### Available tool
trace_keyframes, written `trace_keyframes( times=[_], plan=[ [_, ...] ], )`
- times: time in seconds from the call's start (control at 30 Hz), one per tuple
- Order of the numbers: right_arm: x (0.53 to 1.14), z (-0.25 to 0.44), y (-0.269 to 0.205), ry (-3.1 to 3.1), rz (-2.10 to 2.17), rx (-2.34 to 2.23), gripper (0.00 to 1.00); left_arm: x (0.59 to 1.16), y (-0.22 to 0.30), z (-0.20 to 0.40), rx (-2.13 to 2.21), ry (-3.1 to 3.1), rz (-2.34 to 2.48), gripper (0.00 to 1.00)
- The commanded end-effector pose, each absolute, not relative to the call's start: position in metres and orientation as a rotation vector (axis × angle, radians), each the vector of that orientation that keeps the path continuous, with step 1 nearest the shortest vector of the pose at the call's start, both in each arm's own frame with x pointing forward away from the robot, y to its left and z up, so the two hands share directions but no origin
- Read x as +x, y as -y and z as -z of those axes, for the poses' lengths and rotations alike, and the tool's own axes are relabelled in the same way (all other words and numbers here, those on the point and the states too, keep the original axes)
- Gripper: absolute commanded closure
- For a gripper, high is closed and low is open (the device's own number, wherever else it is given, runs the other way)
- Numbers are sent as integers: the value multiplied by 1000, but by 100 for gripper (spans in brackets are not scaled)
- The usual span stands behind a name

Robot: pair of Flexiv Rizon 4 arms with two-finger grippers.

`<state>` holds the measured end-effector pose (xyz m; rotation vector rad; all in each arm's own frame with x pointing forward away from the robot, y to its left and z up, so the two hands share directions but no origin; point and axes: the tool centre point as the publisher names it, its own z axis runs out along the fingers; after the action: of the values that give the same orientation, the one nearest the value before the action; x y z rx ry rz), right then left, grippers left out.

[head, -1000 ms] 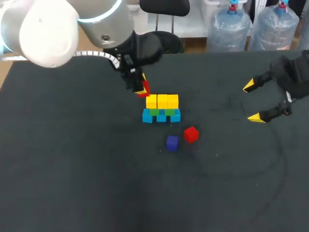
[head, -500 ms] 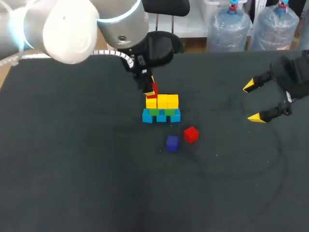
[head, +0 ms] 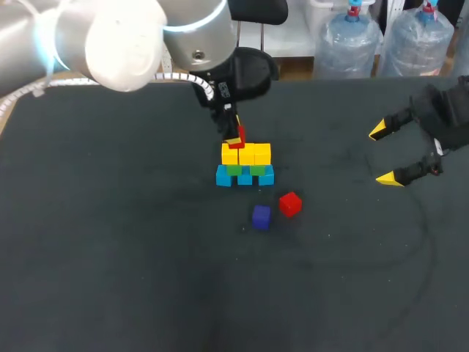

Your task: Place the blue cubes, place green cubes on the blue cubes, place the yellow cubes on the green cubes, then place the red cubes on the yellow cubes, and place purple cube on the red cubes.

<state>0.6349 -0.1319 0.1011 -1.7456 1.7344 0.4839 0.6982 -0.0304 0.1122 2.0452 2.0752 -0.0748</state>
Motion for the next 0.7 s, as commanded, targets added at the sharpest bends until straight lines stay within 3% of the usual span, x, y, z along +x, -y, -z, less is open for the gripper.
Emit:
trace_keyframes(
  times=[0.03, 0.7],
  plan=[
    [636, -100, 132, -1732, -487, -1746, 0, 703, 33, -109, 2047, -2087, 79, 100],
    [636, -100, 132, -1732, -487, -1746, 0, 704, 39, -100, 2080, -2088, 67, 100]
  ],
)
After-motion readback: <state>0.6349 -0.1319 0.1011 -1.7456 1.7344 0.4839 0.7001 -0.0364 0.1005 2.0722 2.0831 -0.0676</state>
